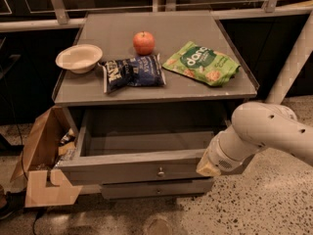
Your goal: Close top drawer
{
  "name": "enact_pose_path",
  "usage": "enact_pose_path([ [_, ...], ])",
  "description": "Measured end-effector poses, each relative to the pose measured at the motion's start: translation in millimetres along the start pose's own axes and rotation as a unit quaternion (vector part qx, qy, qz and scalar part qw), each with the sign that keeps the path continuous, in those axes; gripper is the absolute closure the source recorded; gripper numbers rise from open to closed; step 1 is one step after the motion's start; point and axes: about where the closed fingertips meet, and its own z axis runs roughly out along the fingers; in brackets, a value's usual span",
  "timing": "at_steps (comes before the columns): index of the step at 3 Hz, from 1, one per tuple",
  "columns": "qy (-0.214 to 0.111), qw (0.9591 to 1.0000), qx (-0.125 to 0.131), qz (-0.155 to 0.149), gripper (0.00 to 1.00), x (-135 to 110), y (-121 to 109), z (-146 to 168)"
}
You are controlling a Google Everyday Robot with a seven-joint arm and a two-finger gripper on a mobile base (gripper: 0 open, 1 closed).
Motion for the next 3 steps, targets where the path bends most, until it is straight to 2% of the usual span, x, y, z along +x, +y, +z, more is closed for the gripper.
enact_pose_path([
  [1, 0.0, 1.0, 0.0, 0.0, 0.13, 0.0, 0.0, 0.0],
  [2, 0.0, 1.0, 0.0, 0.0, 0.0, 0.0, 0.0, 0.0],
  [3, 0.0, 1.0, 0.0, 0.0, 0.0, 0.0, 0.0, 0.0],
])
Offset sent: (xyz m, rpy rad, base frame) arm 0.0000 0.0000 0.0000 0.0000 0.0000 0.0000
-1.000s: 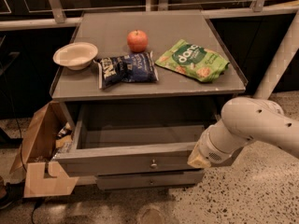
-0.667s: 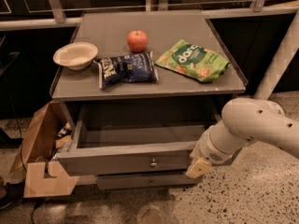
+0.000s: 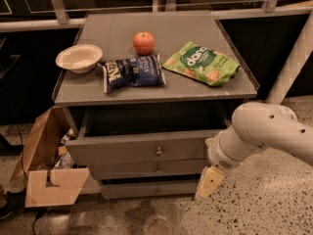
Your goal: Close top drawer
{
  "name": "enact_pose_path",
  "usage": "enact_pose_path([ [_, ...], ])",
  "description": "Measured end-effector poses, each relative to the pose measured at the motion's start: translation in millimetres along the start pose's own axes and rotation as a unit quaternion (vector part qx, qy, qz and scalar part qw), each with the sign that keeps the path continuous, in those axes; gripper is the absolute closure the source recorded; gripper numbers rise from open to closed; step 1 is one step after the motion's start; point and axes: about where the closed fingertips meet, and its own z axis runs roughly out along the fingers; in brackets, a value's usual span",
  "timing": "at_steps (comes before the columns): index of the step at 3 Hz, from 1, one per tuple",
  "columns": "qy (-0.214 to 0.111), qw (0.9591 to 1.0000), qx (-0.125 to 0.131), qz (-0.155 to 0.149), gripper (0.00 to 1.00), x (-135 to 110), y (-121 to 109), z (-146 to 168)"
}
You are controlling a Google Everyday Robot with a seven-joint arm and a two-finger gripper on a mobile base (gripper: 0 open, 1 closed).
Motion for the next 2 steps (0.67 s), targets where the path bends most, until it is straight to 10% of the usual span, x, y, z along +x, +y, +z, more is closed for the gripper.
enact_pose_path([
  [2, 0.0, 1.0, 0.0, 0.0, 0.42, -0.1, -0.1, 0.0],
])
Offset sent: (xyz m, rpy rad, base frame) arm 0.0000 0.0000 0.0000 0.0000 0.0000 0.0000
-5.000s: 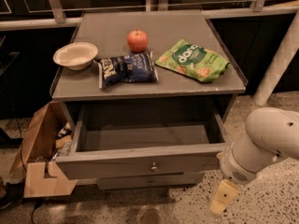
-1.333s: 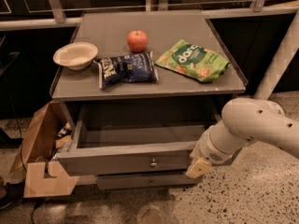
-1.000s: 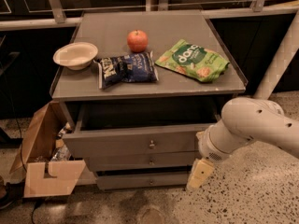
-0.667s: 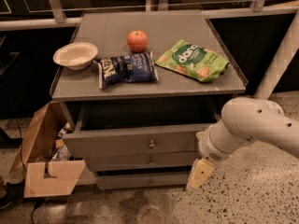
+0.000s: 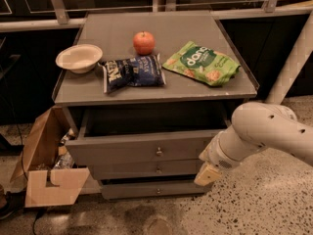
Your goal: Close top drawer
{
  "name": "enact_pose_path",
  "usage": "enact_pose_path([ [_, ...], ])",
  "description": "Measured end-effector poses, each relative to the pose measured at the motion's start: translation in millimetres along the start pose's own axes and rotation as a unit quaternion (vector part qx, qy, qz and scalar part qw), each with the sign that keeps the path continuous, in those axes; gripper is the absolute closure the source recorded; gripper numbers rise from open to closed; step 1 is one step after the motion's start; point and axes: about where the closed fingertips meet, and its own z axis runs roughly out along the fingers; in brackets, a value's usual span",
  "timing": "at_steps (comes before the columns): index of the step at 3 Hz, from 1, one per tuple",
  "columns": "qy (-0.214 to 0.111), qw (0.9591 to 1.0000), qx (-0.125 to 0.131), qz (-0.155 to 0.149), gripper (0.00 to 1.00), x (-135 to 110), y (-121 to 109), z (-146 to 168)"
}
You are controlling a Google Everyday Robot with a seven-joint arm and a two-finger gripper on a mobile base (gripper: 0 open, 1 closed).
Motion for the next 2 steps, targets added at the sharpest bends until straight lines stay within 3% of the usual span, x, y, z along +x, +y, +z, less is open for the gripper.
enact_pose_path([
  [2, 0.014, 0.9992, 0.034, -0.011, 0.89, -23, -40, 16],
])
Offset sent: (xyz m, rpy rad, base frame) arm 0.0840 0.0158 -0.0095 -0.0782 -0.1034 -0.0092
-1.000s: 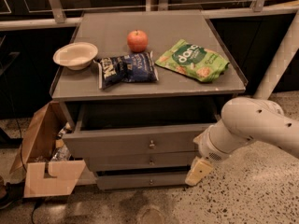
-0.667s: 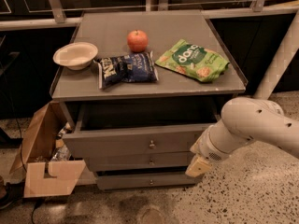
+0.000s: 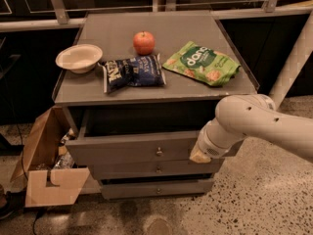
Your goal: Close top drawer
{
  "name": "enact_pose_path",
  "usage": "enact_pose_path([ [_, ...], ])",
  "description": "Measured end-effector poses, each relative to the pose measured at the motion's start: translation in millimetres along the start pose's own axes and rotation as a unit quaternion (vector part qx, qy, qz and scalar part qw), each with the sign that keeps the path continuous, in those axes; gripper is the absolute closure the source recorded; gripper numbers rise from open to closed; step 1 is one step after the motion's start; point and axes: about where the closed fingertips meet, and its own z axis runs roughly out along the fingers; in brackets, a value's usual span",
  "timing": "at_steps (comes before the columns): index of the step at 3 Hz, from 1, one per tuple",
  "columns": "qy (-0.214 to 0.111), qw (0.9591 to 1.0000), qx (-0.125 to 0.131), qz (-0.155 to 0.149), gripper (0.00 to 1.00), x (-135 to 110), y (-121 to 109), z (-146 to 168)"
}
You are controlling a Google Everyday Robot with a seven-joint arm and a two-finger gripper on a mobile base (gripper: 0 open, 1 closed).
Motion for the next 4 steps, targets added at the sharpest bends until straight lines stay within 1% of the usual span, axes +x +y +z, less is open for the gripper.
enact_pose_path([
  [1, 0.003, 0.9998, 0.015, -0.008, 1.0, -11, -19, 7],
  [2, 0.007, 0.9996, 0.025, -0.014, 0.73, -17, -31, 12],
  [4, 0.007, 0.9996, 0.025, -0.014, 0.27, -17, -31, 12],
])
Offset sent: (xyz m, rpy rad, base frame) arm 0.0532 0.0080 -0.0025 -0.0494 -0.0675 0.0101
